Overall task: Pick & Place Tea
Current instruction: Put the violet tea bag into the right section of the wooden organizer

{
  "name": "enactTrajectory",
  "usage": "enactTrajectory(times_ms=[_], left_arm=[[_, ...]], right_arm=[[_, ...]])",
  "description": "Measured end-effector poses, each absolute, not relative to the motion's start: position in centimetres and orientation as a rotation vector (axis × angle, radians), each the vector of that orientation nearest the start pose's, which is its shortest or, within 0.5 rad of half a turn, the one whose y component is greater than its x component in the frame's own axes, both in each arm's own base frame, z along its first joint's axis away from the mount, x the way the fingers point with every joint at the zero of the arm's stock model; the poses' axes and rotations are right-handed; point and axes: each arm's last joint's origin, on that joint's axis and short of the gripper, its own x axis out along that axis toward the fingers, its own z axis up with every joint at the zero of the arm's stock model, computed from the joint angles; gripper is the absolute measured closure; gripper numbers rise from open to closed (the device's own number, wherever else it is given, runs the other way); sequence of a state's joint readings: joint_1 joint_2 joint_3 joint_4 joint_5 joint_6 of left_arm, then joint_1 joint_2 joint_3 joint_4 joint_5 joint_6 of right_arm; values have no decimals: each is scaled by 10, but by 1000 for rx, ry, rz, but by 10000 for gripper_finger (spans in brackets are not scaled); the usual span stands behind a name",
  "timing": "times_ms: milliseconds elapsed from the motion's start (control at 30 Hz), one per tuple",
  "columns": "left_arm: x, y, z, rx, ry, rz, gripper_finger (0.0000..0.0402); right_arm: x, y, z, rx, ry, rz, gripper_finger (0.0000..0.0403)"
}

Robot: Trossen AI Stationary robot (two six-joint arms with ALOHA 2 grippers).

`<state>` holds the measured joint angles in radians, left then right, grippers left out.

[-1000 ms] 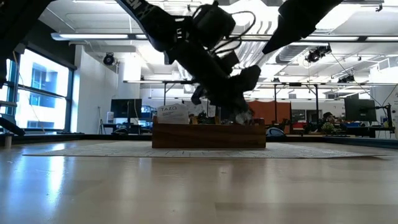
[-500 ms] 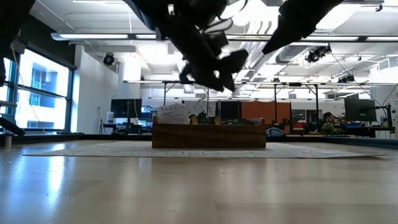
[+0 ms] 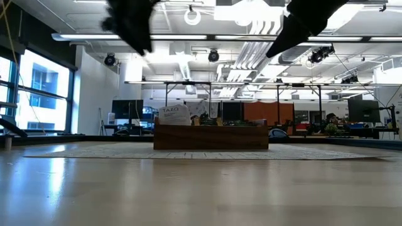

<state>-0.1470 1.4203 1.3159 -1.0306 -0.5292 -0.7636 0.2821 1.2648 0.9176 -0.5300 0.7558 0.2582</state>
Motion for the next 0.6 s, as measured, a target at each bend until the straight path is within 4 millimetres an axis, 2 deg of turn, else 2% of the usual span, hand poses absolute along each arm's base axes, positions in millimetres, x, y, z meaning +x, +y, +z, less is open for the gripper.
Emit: enactTrajectory(times_ms=[100, 267, 433, 600], left_arm=[[248, -56, 301, -368, 916, 650, 244], [222, -101, 262, -510, 1042, 616, 244], [197, -124, 220, -679, 1213, 730, 244], [166, -142, 194, -787, 1322, 846, 244]], right_arm=[[245, 51, 261, -179, 682, -529, 389], [247, 53, 262, -134, 687, -453, 389], [248, 57, 260, -81, 721, -333, 389], [248, 60, 259, -33, 752, -222, 388]])
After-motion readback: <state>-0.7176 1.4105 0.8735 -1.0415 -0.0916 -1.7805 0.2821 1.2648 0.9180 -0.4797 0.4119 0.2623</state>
